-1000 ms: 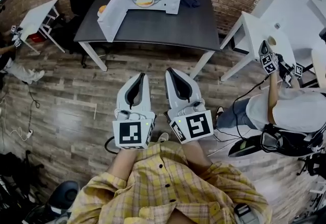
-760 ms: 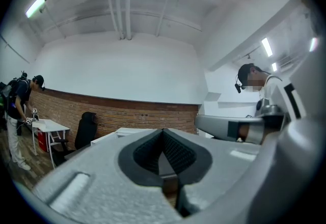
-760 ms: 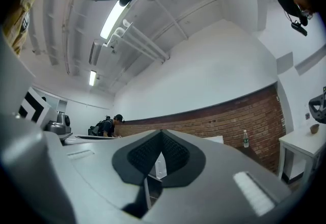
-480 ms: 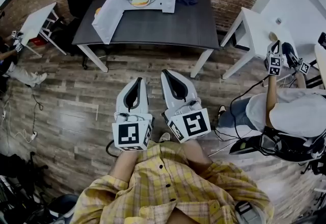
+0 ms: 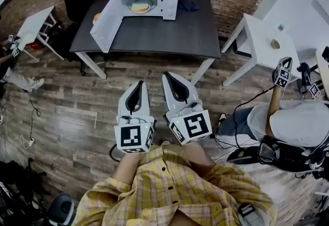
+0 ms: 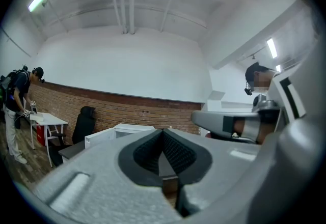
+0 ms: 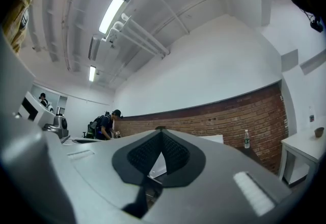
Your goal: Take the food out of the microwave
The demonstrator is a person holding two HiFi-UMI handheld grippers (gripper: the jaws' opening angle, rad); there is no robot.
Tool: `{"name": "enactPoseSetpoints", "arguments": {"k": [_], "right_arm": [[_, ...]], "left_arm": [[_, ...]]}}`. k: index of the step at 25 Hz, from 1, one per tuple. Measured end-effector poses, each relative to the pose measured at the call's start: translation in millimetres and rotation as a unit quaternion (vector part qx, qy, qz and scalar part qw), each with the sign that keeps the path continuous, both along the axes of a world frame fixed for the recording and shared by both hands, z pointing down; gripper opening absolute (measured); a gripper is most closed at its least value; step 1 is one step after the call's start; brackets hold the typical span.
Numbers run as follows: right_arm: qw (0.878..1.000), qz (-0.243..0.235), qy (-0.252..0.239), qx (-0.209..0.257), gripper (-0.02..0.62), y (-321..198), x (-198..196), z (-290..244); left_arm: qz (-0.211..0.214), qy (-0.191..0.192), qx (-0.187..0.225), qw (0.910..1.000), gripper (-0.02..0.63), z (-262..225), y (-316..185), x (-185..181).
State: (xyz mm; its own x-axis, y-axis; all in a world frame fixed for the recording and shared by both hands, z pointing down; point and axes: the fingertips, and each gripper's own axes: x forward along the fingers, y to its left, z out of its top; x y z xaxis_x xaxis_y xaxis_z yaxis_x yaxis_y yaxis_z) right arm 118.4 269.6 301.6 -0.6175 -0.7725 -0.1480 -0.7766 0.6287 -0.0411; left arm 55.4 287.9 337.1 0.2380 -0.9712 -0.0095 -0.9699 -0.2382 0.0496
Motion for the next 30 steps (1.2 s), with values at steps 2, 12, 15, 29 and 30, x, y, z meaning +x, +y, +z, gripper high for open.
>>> {"name": "enactPoseSetpoints", "arguments": {"k": [2,12,15,29,30], "right_arm": [[1.000,0.005,0.007,-0.003,0.002,-13.8,-3.2,3.6],[1.000,0.007,0.014,-0.011,0.003,-101.5,-39.7,13.2],[1.000,0.010,0.020,-0.013,0.003,-136.2,-54.9,9.6],[0.998,0.050,0.019,-0.021,0.003,-294.5,-118.7,-10.2],[0.998,0.054,0.020,-0.021,0.003,-303.3,-122.4,-9.7]], "left_arm": [[0.000,-0.002,0.000,1.0000,0.000,0.8,-12.7,-2.9],[0.006,0.004,-0.001,1.0000,0.000,7.7,-105.6,-36.7],[0.011,0.010,-0.005,0.9999,0.000,5.6,-143.7,-50.7],[0.048,0.018,-0.015,0.9986,0.000,-10.1,-306.7,-115.3],[0.051,0.018,-0.016,0.9984,0.000,-9.7,-316.0,-119.6]]}}
